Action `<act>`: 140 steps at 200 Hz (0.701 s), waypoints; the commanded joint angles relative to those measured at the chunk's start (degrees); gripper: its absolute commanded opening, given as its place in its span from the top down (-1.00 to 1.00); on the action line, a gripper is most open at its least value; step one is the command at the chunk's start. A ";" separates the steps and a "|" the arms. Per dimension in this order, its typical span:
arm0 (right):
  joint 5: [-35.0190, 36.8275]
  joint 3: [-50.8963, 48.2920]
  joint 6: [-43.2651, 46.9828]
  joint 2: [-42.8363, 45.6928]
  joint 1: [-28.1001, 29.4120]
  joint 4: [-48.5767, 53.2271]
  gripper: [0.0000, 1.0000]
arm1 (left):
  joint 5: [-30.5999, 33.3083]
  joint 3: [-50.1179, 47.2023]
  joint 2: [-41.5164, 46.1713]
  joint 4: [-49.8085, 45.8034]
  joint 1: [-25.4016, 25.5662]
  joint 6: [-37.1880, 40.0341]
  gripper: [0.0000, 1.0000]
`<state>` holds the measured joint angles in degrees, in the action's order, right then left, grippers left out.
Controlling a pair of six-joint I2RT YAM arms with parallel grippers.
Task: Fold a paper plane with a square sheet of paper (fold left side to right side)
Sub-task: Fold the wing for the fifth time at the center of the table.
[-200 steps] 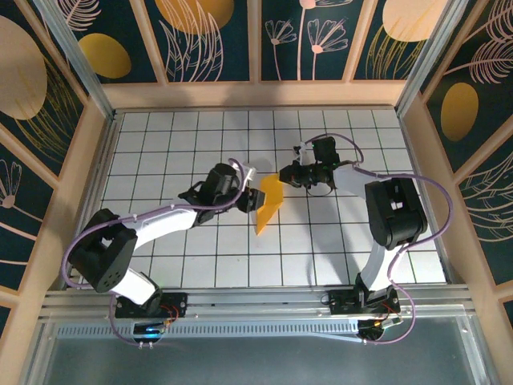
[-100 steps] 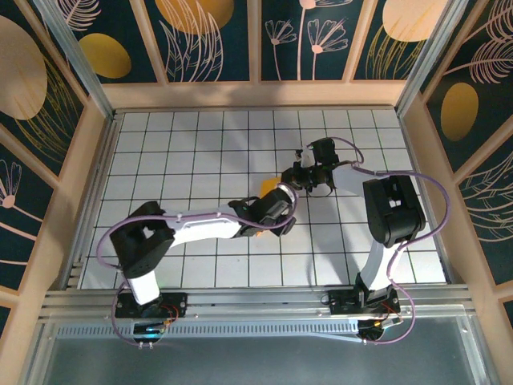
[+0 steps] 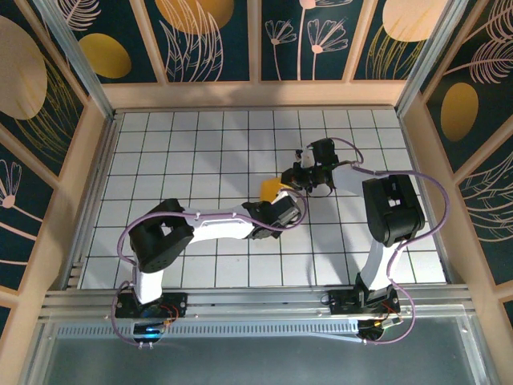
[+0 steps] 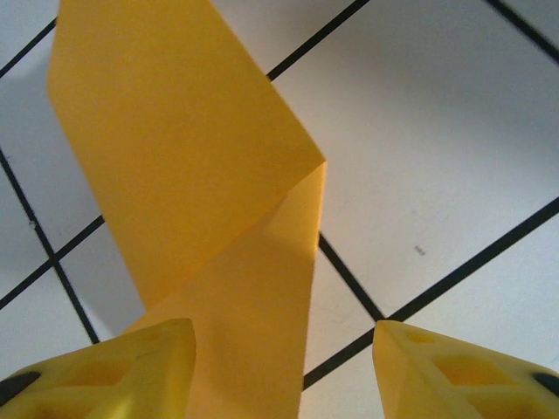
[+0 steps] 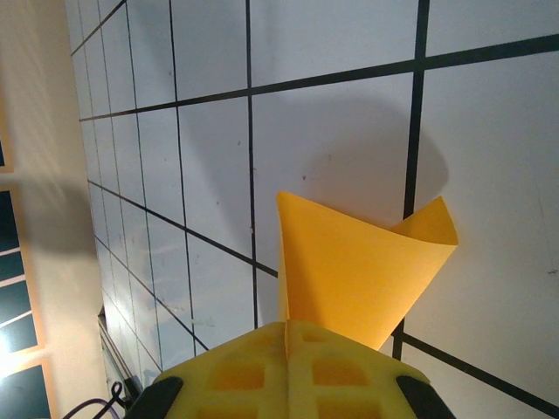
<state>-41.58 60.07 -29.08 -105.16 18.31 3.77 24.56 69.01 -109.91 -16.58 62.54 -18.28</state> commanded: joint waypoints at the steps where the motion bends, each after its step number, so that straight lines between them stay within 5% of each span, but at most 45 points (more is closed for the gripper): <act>1: 0.54 1.51 -0.19 -0.87 -0.41 0.83 1.00 | 3.39 0.43 -0.86 -2.07 0.20 -0.99 -0.03; 64: 1.49 1.55 0.08 -1.18 -0.57 1.41 1.00 | 4.52 -0.69 -1.03 -1.94 0.20 -1.79 0.48; 140: 2.29 1.32 0.57 -1.07 -0.97 1.76 1.00 | 2.62 -1.60 -1.12 0.82 0.20 -4.08 0.84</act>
<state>-40.27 60.07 -29.04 -105.21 17.96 4.23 27.49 68.03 -110.32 -16.58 62.54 -20.84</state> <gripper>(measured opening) 0.051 0.099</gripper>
